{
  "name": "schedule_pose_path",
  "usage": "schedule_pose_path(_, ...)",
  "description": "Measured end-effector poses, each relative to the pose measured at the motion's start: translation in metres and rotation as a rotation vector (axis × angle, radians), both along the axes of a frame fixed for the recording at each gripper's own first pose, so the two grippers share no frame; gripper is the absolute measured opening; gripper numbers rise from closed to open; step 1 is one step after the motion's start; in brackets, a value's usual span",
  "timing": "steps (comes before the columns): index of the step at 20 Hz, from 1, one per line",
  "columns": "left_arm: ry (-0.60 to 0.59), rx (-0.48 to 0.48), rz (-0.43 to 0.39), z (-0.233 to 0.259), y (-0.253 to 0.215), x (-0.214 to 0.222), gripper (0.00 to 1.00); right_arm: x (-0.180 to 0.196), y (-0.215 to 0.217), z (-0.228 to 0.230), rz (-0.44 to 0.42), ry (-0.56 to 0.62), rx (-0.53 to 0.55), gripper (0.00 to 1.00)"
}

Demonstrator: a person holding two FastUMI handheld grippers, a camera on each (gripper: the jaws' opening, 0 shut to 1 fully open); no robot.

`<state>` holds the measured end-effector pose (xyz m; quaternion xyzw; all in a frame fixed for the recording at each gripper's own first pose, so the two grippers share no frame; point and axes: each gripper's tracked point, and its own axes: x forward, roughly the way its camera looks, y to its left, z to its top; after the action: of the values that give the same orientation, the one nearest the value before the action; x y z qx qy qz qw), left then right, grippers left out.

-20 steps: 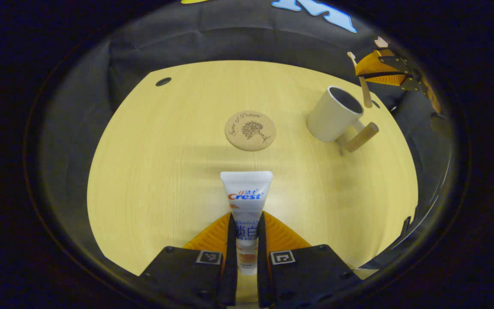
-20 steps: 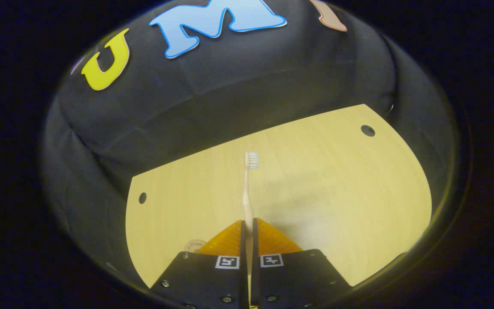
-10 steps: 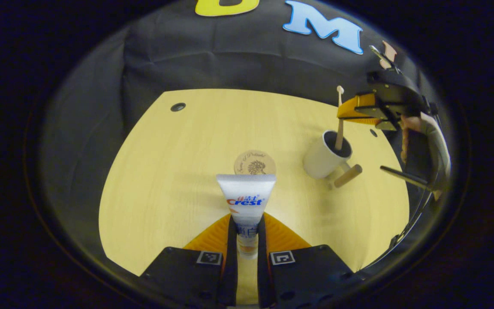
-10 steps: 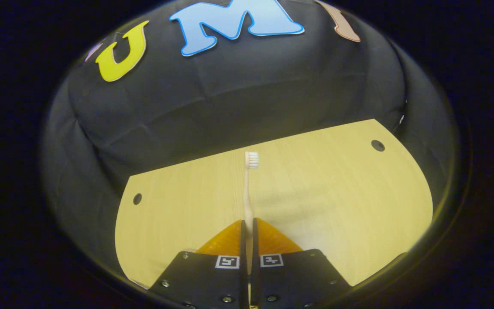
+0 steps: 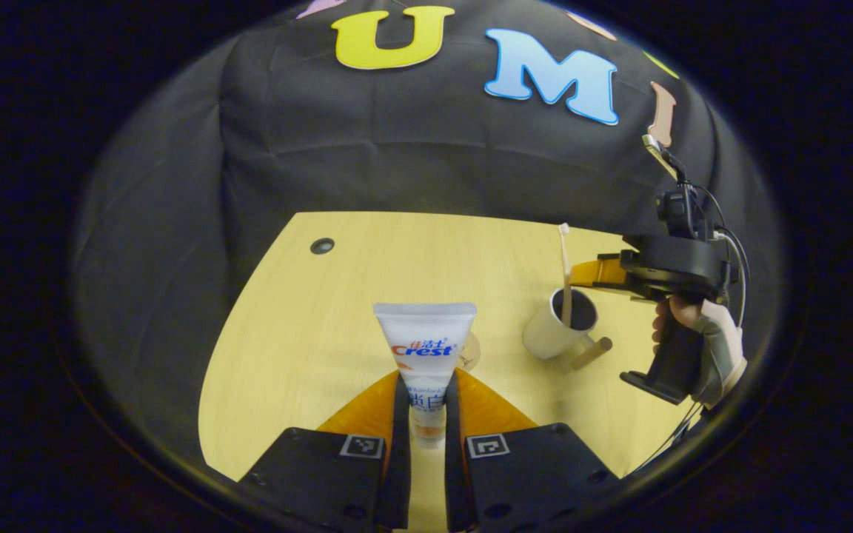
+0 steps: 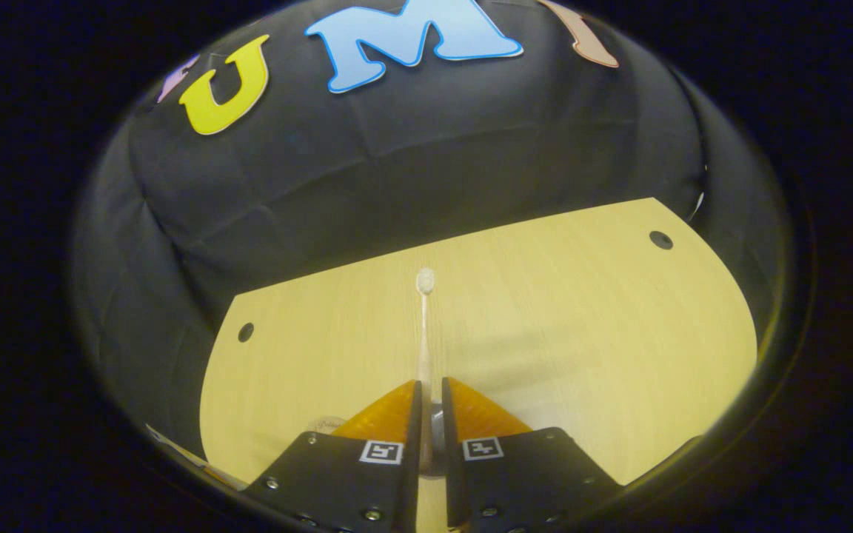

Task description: Put the toothbrush and toothpaste on the desktop into the cup, then pick up the cup and place it on the coaster on the desktop.

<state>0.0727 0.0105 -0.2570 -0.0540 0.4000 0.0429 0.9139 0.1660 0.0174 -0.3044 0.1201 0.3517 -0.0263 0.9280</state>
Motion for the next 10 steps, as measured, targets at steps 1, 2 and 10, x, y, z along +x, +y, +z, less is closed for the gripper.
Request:
schedule_pose_path(1, -0.010, 0.001, -0.006, 0.001, -0.001, 0.006, 0.27, -0.001, 0.000, 0.000, -0.002, -0.006, 0.001, 0.15)
schedule_pose_path(2, -0.016, -0.002, -0.009, 0.002, -0.002, 0.009, 0.26, -0.004, -0.001, 0.001, -0.003, -0.005, 0.000, 0.15)
schedule_pose_path(10, -0.025, -0.032, -0.015, 0.016, -0.013, 0.022, 0.27, -0.019, 0.002, -0.027, 0.069, 0.046, -0.086, 0.14)
